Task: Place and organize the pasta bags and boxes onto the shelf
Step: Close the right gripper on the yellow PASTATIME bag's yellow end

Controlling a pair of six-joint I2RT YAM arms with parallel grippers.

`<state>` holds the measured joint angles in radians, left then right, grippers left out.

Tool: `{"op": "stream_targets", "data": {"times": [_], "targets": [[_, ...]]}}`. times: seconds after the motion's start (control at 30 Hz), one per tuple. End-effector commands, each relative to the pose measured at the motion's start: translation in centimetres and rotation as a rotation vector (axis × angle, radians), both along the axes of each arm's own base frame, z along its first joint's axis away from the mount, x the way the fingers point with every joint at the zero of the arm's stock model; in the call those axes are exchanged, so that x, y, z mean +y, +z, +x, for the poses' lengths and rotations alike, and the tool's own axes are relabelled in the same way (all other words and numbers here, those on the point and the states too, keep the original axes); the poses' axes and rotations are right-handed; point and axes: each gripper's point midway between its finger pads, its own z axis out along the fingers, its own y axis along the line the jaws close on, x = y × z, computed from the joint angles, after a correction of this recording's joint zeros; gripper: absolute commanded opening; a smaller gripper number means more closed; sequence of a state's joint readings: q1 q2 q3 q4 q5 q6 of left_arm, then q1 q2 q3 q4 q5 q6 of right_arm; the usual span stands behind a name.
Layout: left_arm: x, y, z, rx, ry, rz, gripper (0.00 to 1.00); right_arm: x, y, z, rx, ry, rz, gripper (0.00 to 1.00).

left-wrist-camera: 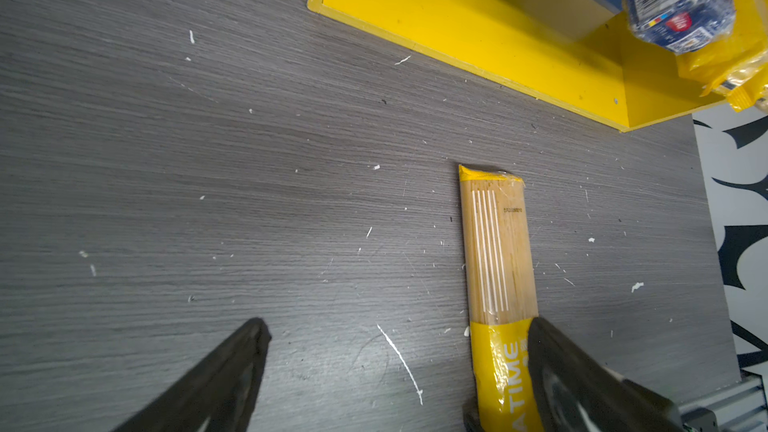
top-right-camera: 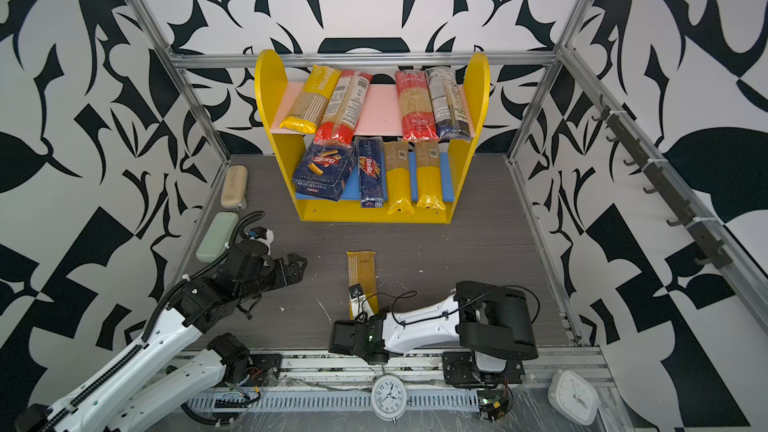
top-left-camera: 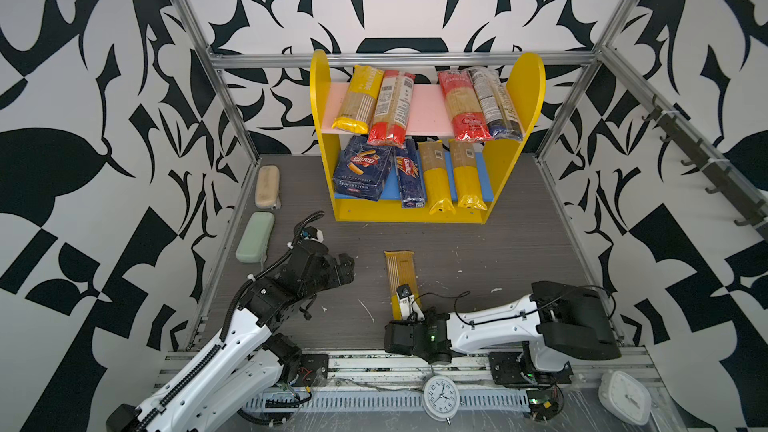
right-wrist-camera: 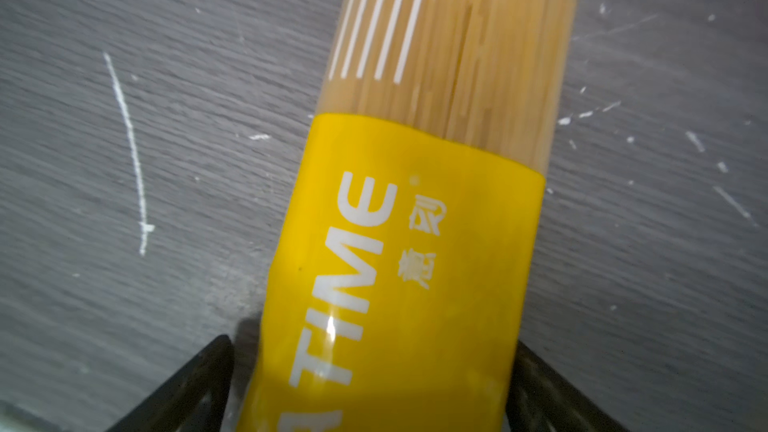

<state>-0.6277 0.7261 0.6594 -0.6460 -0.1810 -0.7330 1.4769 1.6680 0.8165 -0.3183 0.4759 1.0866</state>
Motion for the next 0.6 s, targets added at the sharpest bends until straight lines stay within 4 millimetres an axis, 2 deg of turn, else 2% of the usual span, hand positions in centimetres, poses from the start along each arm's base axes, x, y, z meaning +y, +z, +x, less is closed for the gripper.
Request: {"op": "stream_targets", "data": {"times": [0.0,0.23,0.47,0.57], "targets": [[0.1,-0.2,-0.3,0.004,0.006,-0.011,1.00,0.2,-0.7,-0.4,0.022,-0.017,0.003,0.99],[0.8,0.5,-0.6,-0.018,0.022,-0.006,1.00,-0.4,-2.6,-1.1,0.073,-0.041,-0.021,0.92],[1.3,1.1,-0.7,-0.033,0.031,0.003,1.00,-1.0,-3.6,-1.4,0.107,-0.066,0.009,0.81],[1.5,1.3,-0.8,-0.040,0.035,0.007,1.00,-1.5,-3.9,-1.4,0.111,-0.079,0.011,0.66]]}}
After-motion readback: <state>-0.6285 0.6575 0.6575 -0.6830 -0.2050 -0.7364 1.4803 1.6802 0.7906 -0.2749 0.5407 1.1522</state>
